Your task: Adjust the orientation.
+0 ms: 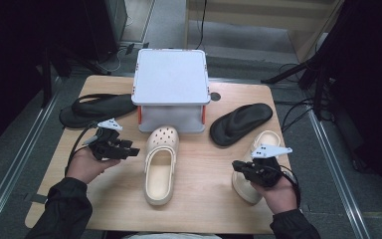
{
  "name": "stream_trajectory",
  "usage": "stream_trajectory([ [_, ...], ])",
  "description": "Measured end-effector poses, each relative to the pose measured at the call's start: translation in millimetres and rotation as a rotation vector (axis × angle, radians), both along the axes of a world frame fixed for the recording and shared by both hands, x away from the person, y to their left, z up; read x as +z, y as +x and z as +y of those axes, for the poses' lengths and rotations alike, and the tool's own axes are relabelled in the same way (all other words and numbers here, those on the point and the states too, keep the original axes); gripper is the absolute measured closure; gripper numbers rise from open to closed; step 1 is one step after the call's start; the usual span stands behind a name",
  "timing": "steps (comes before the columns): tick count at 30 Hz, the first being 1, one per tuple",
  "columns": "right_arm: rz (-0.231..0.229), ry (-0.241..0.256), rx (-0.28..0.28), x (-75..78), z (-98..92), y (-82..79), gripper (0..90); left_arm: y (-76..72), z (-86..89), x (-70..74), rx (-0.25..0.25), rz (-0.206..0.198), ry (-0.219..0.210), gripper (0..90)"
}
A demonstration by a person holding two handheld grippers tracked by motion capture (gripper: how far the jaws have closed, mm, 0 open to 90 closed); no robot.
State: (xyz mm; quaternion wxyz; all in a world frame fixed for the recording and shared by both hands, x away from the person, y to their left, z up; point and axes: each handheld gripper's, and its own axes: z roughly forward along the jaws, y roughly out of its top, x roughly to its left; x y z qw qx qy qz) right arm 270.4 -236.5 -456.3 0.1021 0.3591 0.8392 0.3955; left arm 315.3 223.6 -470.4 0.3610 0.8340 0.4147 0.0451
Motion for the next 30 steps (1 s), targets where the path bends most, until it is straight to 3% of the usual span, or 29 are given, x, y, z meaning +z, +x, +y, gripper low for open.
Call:
stream_trajectory([
  [19,0.013,0.008,-0.063,-1.6,-33.7,-8.2,90.0,3.6,-1.6,-1.2,0.011,-0.009,-0.016,48.5],
  [22,0.017,-0.001,-0.074,-2.8,-38.5,-12.0,90.0,6.0,-3.7,-0.2,0.004,-0.015,0.006,48.4],
  [30,0.027,-0.019,-0.103,-5.4,-49.4,-20.1,90.0,10.6,-5.7,0.3,-0.003,-0.013,-0.008,48.5],
])
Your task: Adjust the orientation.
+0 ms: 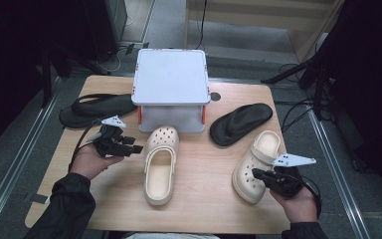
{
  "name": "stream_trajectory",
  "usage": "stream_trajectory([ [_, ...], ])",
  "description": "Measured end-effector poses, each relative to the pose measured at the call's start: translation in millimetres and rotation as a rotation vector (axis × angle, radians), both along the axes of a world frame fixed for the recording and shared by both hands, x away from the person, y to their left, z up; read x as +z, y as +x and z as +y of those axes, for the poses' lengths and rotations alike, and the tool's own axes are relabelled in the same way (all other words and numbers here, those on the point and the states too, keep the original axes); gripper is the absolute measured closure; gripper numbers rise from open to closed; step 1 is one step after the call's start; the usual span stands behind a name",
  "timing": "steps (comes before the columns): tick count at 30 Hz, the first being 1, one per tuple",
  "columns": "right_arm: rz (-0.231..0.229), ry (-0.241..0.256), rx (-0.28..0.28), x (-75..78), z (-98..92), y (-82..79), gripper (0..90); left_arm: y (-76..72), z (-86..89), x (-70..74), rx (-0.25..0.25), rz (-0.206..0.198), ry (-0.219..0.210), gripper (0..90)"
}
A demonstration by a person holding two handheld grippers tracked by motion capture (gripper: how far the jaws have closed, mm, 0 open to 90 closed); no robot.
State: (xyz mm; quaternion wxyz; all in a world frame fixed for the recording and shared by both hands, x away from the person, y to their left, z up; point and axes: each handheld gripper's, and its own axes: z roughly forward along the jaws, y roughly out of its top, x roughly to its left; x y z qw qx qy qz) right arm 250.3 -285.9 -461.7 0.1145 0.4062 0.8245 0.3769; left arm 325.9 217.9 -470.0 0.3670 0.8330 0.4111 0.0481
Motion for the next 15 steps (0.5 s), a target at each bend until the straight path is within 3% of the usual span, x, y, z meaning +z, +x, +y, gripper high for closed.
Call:
stream_trajectory([
  [3,-0.004,0.005,-0.019,-0.4,-7.9,-2.0,90.0,0.8,-0.3,0.3,-0.002,-0.001,-0.003,48.6],
  [6,-0.024,0.046,-0.036,3.2,-15.5,-0.8,90.0,1.8,-1.5,-0.1,-0.004,-0.001,-0.004,48.6],
  [9,-0.049,0.021,-0.054,12.4,-16.0,6.9,87.7,2.9,-2.3,0.3,-0.006,0.001,-0.003,48.6],
  [15,-0.095,0.017,-0.054,22.7,-16.6,23.8,76.3,3.4,-3.6,-0.1,-0.008,0.001,0.001,48.6],
])
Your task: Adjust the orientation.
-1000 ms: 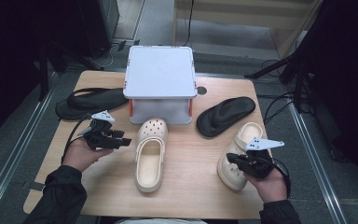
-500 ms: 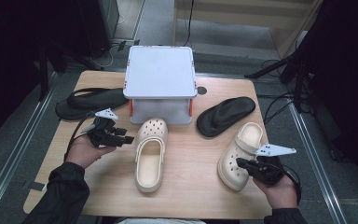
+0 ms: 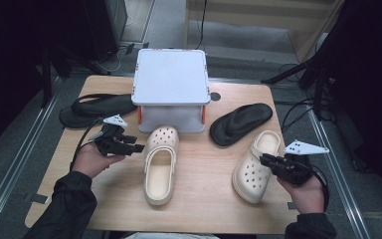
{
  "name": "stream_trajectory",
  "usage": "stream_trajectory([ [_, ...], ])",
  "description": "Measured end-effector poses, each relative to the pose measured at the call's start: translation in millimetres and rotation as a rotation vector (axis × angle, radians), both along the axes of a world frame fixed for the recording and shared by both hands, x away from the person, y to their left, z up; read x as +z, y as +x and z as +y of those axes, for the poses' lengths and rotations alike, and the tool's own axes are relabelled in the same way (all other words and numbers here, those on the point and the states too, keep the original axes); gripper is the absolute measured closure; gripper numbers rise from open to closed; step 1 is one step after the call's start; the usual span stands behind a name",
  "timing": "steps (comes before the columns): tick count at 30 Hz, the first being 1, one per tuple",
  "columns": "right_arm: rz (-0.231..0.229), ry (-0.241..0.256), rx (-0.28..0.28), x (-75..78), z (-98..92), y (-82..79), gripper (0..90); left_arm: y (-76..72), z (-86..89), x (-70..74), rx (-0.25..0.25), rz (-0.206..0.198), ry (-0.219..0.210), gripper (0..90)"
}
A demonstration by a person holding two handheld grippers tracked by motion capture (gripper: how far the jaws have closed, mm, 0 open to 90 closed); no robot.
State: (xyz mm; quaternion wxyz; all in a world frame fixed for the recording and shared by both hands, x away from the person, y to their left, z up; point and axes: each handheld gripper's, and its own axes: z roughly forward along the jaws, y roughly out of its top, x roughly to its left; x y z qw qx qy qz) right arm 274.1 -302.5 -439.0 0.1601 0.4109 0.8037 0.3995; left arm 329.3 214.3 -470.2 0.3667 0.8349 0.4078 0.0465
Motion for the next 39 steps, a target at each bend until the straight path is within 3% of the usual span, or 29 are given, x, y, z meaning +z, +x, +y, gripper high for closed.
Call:
stream_trajectory([
  [3,-0.006,0.032,-0.011,1.6,-4.0,7.5,69.2,0.4,0.2,-0.4,-0.001,0.005,0.000,48.6],
  [6,0.012,0.003,-0.019,-3.5,-9.3,17.6,63.4,0.7,-0.3,-1.1,-0.007,0.008,0.006,48.5],
  [9,0.041,-0.003,-0.009,-12.4,-14.1,26.9,62.0,0.9,-0.6,-1.4,-0.007,0.004,0.009,48.5],
  [12,0.062,0.034,0.010,-17.3,-14.2,33.4,60.3,1.2,-0.9,-2.1,-0.006,0.010,0.011,48.5],
  [15,0.083,0.035,0.033,-21.1,-10.4,38.0,59.2,1.0,-1.3,-2.3,-0.009,0.013,0.010,48.6],
  [18,0.108,-0.018,0.052,-28.1,-4.5,40.0,55.9,1.2,-1.4,-2.6,-0.012,0.013,0.014,48.6],
  [22,0.115,0.004,0.049,-29.9,-5.7,41.6,60.3,1.6,-1.8,-3.2,-0.013,0.016,0.018,48.5],
  [25,0.167,0.048,0.055,-31.2,-7.5,44.8,67.3,1.2,-2.1,-2.7,-0.014,0.013,0.015,48.5],
  [33,0.269,0.133,0.021,-27.1,-11.0,46.6,75.6,1.2,-1.4,-2.6,-0.011,0.012,0.012,48.6],
  [39,0.283,0.150,0.027,-15.1,-0.6,39.9,76.7,1.2,-0.5,-1.8,-0.009,0.005,0.012,48.7],
])
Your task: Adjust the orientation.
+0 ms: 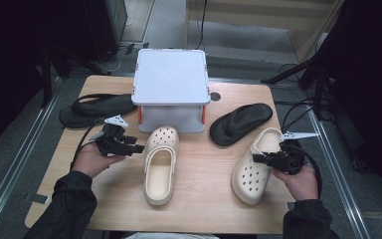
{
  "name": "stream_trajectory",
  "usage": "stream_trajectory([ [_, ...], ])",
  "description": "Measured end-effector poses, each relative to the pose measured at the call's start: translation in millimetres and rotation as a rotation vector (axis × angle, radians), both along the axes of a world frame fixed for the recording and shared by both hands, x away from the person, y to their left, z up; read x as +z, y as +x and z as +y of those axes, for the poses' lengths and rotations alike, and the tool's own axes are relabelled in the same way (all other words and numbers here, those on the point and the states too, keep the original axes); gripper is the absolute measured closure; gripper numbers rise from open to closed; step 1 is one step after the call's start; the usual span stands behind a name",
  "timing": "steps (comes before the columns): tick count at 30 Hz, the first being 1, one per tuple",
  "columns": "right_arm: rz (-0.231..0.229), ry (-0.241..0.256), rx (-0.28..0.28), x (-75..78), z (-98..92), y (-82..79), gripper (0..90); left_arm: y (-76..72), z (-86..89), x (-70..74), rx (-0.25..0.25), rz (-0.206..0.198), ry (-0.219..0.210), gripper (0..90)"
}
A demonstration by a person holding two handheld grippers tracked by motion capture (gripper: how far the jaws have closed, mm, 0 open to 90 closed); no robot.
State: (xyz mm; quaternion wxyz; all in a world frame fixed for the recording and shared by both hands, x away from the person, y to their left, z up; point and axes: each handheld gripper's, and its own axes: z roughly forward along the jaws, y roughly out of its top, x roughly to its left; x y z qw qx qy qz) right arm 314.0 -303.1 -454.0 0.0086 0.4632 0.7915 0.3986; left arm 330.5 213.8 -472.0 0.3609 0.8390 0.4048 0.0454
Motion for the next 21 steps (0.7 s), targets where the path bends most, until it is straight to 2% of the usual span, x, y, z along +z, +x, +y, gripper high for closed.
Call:
stream_trajectory([
  [3,0.000,0.037,0.005,6.1,7.8,-3.4,76.7,-0.5,-0.7,0.3,0.000,-0.001,-0.001,48.7],
  [6,0.013,0.064,0.033,10.4,20.1,-6.2,76.6,-0.5,-0.8,0.6,-0.005,-0.002,0.003,48.7],
  [15,0.033,0.095,0.148,12.8,72.6,-12.8,76.4,-1.4,-0.6,1.5,-0.004,-0.010,-0.004,48.9],
  [16,0.033,0.095,0.148,12.8,72.6,-12.8,76.4,-1.4,-0.6,1.5,-0.004,-0.010,-0.004,48.9],
  [18,0.036,0.098,0.188,11.3,90.4,-13.0,76.4,-1.9,-1.1,1.9,-0.006,-0.012,-0.003,48.9],
  [21,0.042,0.089,0.218,9.3,103.5,-12.6,76.3,-2.7,-1.2,2.2,-0.009,-0.016,-0.002,49.0],
])
